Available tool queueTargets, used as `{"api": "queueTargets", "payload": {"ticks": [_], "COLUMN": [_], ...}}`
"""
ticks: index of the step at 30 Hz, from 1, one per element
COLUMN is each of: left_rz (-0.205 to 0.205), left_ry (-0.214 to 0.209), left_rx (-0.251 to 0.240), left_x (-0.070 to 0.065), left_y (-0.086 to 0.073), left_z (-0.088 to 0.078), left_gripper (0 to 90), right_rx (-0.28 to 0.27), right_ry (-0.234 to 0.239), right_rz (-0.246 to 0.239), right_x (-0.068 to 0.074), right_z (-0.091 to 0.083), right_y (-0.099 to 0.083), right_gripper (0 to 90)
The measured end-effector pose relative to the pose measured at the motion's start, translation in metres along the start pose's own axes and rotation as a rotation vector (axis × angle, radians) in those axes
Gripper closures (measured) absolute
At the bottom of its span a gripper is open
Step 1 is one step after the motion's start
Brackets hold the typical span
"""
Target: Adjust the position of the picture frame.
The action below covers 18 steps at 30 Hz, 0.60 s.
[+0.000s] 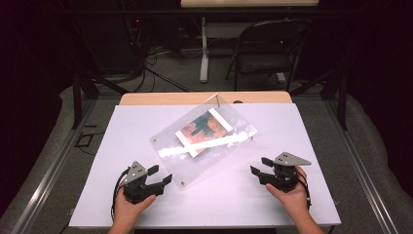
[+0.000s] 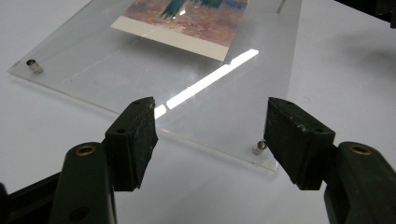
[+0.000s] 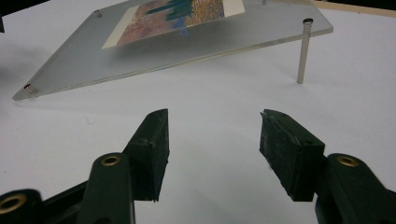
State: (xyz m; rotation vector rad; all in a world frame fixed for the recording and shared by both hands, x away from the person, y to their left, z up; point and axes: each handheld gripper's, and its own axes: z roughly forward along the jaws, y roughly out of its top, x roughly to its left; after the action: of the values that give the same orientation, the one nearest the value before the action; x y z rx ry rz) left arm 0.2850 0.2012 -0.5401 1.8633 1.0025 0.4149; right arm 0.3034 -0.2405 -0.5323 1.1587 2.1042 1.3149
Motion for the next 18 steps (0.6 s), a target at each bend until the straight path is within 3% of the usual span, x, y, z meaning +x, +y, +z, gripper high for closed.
{"api": "queueTargets", "payload": {"ticks": [9,14,18], "left_rz": [0.013,-0.01,-0.011], "left_ry": [0.014,-0.024,-0.026], "left_rx": [-0.02,-0.014,-0.034], "left_x": [-0.002,-0.002,-0.007], "left_y": [0.031,0.044,0.052], "left_z": [0.002,0.006,0.011], "left_gripper": [33.9,38.4,41.7], "right_rx": [0.035,0.036,0.029], "right_ry": [-0.013,-0.019,-0.023], "right_rz": [-0.048,-0.06,-0.077], "right_x": [-0.006,-0.014,-0.022], "right_z": [0.006,0.014,0.02], "right_y": [0.016,0.026,0.034], "right_gripper": [49.2,55.2,60.9]}}
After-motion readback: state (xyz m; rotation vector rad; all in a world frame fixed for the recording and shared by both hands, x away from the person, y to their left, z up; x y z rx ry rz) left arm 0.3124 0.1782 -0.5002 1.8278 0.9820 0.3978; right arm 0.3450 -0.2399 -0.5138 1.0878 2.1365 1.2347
